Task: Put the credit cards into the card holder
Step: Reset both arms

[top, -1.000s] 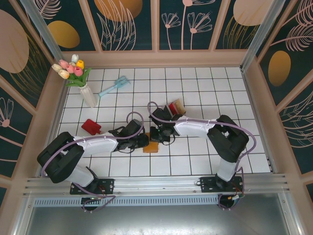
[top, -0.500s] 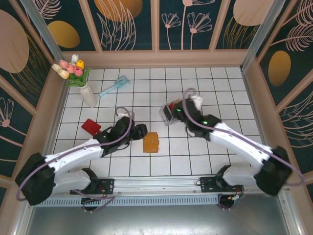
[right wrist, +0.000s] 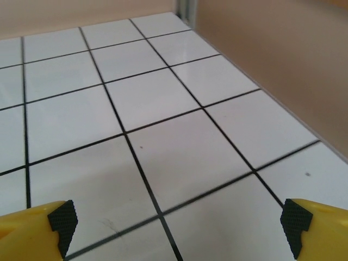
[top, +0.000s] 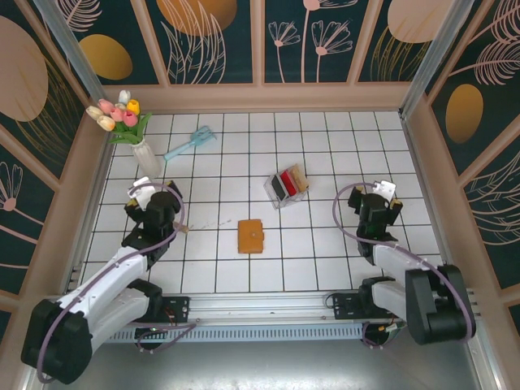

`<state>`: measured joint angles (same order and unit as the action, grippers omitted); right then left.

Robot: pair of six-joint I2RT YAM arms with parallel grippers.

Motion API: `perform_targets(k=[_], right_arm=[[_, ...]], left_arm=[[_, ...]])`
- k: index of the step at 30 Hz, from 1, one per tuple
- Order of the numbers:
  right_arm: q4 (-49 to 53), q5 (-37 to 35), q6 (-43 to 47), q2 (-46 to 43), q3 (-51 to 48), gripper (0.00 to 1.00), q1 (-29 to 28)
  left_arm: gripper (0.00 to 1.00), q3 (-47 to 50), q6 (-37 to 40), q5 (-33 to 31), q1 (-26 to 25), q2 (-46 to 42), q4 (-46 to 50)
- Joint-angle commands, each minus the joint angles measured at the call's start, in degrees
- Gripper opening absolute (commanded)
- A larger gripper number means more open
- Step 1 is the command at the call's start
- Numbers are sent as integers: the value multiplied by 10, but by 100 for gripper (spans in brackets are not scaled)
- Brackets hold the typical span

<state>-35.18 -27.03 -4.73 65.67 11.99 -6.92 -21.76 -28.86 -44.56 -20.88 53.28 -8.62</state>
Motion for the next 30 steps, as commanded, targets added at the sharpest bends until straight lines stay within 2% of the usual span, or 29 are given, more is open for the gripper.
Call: perform_targets(k=[1, 3, 5, 7, 11, 12, 13, 15, 17, 18, 19, 20, 21, 25, 26, 28, 29, 30], right_arm=[[-216, 104, 63, 63, -8, 99, 13], [-259, 131, 77, 102, -3, 99, 14], [-283, 166, 92, 133, 10, 98, 15], [-325, 192, 94, 164, 8, 98, 19], [-343, 215, 83, 175, 1, 98, 34], [-364, 212, 82, 177, -8, 98, 34], [-385, 212, 82, 176, -21, 98, 34], [-416, 210, 77, 185, -32, 98, 38], [-429, 238, 59, 216, -29, 95, 61], [-461, 227, 58, 240, -23, 93, 60], [-395, 215, 49, 225, -1, 93, 61], [-369, 234, 42, 224, 7, 96, 73], [-382, 241, 38, 231, 7, 99, 78], [-377, 236, 36, 228, 8, 99, 78], [-369, 236, 35, 225, 9, 99, 78], [-369, 236, 35, 226, 9, 99, 78], [-371, 238, 35, 227, 9, 99, 78], [-369, 239, 35, 226, 10, 99, 78]], left_arm=[[99, 16, 64, -43, 51, 46, -128], [99, 10, 113, -52, 60, 93, -194], [99, 24, 190, -28, 67, 148, -305], [99, 29, 232, -15, 75, 200, -375], [99, 41, 280, 30, 94, 281, -509], [99, 39, 284, 42, 96, 285, -518], [99, 47, 286, 65, 102, 290, -553], [99, 48, 271, 113, 114, 291, -559], [99, 72, 269, 165, 129, 319, -630], [98, 75, 269, 168, 131, 322, -640], [99, 69, 264, 186, 135, 311, -608], [99, 73, 264, 205, 141, 313, -621], [99, 78, 261, 213, 146, 314, -629], [99, 75, 242, 252, 168, 317, -619], [99, 84, 236, 263, 177, 324, -641], [99, 111, 230, 254, 181, 348, -725], [99, 104, 230, 258, 181, 333, -680], [99, 97, 229, 248, 181, 342, -676]])
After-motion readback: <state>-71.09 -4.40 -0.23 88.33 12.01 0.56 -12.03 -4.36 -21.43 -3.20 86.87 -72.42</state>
